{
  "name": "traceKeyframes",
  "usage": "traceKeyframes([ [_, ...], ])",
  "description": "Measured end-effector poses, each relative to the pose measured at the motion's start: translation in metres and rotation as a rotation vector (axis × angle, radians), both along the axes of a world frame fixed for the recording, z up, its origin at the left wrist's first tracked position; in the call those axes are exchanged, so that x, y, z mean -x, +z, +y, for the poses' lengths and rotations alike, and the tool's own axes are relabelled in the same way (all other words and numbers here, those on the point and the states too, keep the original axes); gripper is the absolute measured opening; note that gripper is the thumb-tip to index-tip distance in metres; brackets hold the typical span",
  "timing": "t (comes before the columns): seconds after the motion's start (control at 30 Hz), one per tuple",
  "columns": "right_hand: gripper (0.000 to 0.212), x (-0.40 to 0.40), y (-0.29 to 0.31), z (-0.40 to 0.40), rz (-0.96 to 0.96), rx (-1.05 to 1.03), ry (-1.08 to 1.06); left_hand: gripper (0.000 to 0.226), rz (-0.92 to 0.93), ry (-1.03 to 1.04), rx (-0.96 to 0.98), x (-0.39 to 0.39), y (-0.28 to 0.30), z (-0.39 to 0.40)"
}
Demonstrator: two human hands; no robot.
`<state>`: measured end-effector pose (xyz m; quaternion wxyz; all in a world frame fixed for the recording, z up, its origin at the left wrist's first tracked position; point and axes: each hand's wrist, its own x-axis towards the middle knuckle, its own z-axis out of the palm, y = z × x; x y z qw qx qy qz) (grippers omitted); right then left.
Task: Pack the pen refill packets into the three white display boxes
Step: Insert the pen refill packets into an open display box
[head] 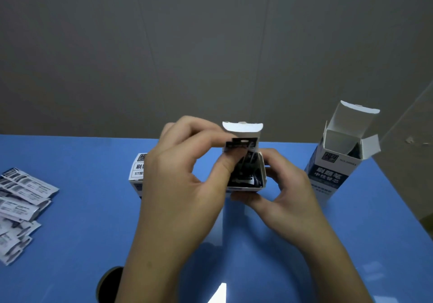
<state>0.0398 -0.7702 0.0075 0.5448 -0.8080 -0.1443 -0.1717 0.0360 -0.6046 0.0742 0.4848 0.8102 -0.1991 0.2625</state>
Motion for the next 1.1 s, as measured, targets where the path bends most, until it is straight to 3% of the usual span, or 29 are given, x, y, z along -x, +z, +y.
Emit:
traceKeyframes([
  [0.1,0.047,-0.001,-0.001,0.000,0.000,0.030,-0.003,0.004,0.062,0.043,-0.093,-0.003,-0.008,0.001],
  [0.23,0.045,0.000,-0.001,0.000,0.010,0.010,0.003,0.023,0.088,-0.001,-0.051,0.001,-0.003,0.000],
  [0.33,0.045,0.000,0.000,0.000,0.003,0.013,0.004,0.013,0.042,-0.005,-0.006,0.002,0.002,0.003],
  [0.47,0.046,0.000,0.000,0.000,-0.002,0.047,0.001,0.006,0.056,0.079,-0.172,-0.003,-0.008,0.000],
  [0.57,0.045,-0.001,-0.001,0.000,0.001,0.061,0.002,0.007,0.044,0.094,-0.238,-0.001,-0.009,-0.002],
  [0.7,0.046,0.000,0.000,-0.003,-0.002,0.014,0.001,0.013,0.003,0.051,-0.127,0.003,0.001,0.003],
  [0.9,0.044,0.001,0.002,-0.001,-0.001,0.007,0.014,0.012,-0.044,0.075,-0.283,-0.001,-0.011,-0.003],
  [1.1,0.052,0.000,0.001,-0.004,0.110,0.001,0.008,0.012,-0.100,0.059,-0.102,-0.002,-0.009,-0.007],
])
